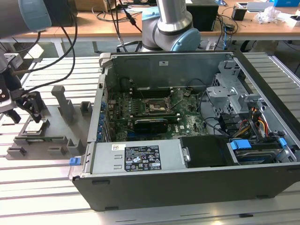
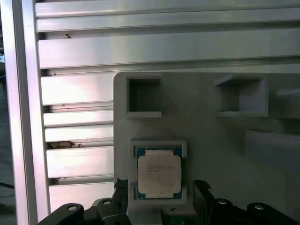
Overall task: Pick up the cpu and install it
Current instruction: 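Pick up the cpu and move it towards the insertion slot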
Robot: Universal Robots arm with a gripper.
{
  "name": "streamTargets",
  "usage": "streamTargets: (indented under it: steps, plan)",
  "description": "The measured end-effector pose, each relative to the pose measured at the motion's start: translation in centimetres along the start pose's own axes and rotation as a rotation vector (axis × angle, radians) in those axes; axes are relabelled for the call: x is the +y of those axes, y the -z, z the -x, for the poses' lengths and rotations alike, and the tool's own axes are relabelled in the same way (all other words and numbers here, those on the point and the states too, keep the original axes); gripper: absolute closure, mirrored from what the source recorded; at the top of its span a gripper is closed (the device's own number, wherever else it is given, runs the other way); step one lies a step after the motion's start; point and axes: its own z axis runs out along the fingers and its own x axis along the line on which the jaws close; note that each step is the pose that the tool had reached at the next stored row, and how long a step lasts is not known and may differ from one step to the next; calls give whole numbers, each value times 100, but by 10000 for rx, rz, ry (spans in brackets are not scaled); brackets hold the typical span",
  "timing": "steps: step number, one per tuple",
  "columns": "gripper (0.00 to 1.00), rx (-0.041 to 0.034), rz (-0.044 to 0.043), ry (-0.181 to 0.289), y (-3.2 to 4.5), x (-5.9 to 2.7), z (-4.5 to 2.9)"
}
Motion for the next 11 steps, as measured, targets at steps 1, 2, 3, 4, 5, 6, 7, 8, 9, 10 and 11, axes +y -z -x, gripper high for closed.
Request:
streamTargets:
  steps: [1,2,3,4,5,6,7,8,9,10,11]
  plan:
    - [34,0,-1,0,-10,0,0]
    - [34,0,0,-1,-19,1,0]
    - [34,0,0,0,-36,1,-1]
    - [34,0,0,0,-45,1,-1]
    - [34,0,0,0,-55,1,-1]
    - [34,0,-1,0,-70,1,-2]
    - [34,0,-1,-1,-81,2,-2]
    - [34,0,0,0,-89,2,-2]
    - [34,0,-1,0,-100,2,-3]
    - [34,2,-2,0,-106,2,-3]
    - [34,0,-1,0,-115,2,-3]
